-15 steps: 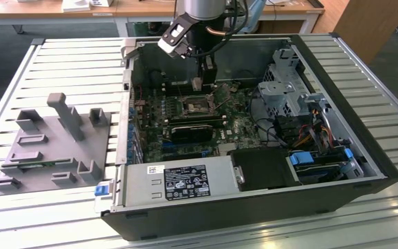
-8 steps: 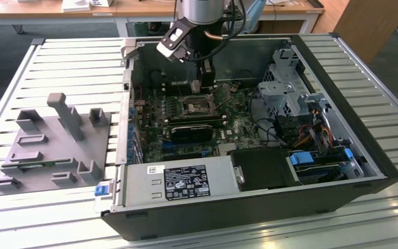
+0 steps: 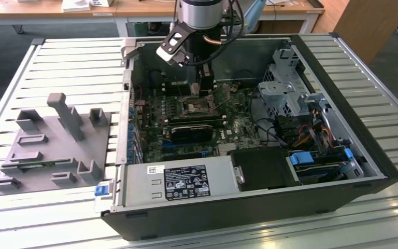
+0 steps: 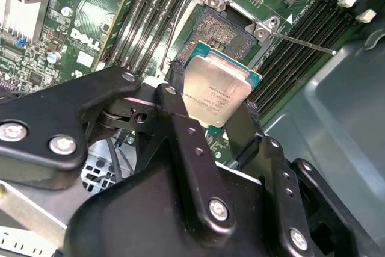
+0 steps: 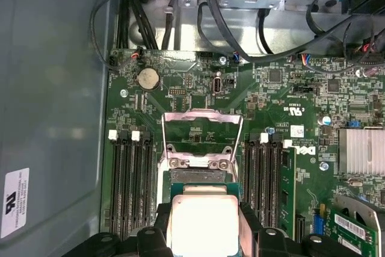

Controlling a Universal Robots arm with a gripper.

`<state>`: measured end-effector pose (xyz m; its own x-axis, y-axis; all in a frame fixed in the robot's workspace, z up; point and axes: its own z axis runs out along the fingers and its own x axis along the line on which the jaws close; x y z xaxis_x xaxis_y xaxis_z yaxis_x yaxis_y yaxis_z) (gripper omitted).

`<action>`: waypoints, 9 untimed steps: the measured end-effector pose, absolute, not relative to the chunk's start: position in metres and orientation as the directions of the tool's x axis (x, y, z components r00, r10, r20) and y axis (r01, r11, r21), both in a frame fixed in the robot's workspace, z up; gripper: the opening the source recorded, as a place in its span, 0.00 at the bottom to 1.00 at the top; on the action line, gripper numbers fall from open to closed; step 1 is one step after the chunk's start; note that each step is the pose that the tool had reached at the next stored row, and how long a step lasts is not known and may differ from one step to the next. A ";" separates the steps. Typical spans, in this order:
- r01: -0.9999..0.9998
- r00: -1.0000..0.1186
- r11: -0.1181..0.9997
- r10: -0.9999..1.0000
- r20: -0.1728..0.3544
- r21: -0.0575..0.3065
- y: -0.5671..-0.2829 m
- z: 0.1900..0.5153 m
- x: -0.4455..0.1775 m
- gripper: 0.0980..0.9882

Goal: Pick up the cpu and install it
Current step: 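Place the cpu into insertion slot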

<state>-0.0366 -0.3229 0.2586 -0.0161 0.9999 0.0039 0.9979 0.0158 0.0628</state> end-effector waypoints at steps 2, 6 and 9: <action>0.998 -0.016 0.016 1.000 0.004 0.063 -0.323 0.256 -0.037 0.48; 0.998 -0.015 0.015 1.000 0.004 0.063 -0.323 0.252 -0.037 0.48; 0.998 -0.015 0.015 1.000 0.004 0.063 -0.323 0.249 -0.037 0.48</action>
